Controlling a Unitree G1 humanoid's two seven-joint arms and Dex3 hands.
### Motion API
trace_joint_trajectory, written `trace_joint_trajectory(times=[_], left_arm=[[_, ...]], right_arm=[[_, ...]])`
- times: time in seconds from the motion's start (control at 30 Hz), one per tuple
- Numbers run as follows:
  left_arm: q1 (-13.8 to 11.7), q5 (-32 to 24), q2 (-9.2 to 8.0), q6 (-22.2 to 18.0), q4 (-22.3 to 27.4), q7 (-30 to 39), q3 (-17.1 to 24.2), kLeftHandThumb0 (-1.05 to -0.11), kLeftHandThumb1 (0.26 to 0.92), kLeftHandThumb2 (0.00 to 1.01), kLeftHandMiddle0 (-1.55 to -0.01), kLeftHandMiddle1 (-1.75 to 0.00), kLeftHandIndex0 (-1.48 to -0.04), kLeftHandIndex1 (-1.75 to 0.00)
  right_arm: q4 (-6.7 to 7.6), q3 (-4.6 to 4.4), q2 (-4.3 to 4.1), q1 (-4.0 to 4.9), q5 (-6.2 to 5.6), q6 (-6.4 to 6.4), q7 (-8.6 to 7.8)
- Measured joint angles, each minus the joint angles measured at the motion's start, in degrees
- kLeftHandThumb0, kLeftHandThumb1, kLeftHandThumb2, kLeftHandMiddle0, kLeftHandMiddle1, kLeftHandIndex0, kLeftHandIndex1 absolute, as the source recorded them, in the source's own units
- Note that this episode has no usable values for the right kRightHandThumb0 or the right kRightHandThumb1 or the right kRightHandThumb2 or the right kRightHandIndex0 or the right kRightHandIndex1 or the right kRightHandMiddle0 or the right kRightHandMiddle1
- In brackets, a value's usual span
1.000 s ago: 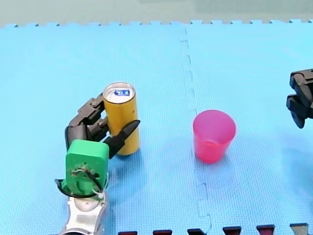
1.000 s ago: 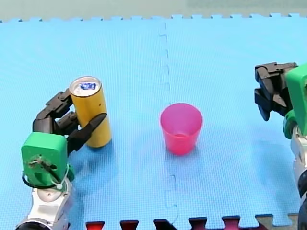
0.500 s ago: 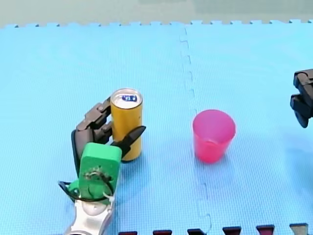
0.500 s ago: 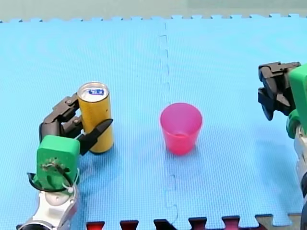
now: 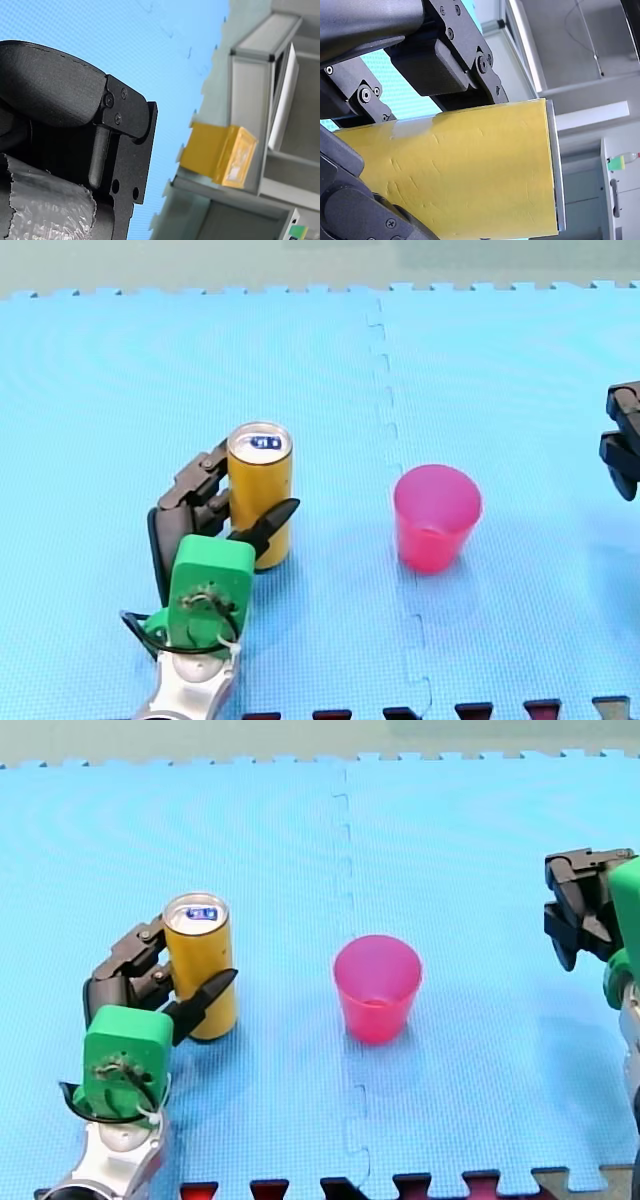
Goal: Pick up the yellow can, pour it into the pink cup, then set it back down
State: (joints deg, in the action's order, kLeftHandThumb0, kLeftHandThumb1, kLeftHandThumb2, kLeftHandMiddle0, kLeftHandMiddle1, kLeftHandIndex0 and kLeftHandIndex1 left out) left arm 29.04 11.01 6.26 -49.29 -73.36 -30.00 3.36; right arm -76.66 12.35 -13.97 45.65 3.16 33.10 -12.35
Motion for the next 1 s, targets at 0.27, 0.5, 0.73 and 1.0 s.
trace_joint_trajectory(times=[0.27,0.5,0.73,1.0], left_arm=[[-0.3,4.1,-1.87,-0.2,-0.6,-1.9,-2.9,-0.804,0.74,0.01,-0.66,0.0,-0.62,0.0],[-0.2,12.0,-4.3,8.1,-1.2,-10.7,-8.9,-1.043,0.877,0.04,-0.49,0.0,-0.37,0.0],[0.0,14.1,-5.36,11.3,-1.1,-12.4,-12.1,-1.048,0.903,0.03,-0.43,0.0,-0.26,0.0],[0.0,13.1,-6.17,11.6,-0.5,-9.2,-12.8,-1.048,0.907,0.02,-0.44,0.0,-0.22,0.0]], right_arm=[[-0.03,0.67,-0.08,-0.2,-0.35,0.83,-1.32],[-0.03,0.81,-0.2,-0.28,-0.33,1.35,-1.69],[-0.02,0.75,-0.24,-0.31,-0.16,1.67,-1.69],[-0.03,0.57,-0.24,-0.32,0.01,1.96,-1.68]])
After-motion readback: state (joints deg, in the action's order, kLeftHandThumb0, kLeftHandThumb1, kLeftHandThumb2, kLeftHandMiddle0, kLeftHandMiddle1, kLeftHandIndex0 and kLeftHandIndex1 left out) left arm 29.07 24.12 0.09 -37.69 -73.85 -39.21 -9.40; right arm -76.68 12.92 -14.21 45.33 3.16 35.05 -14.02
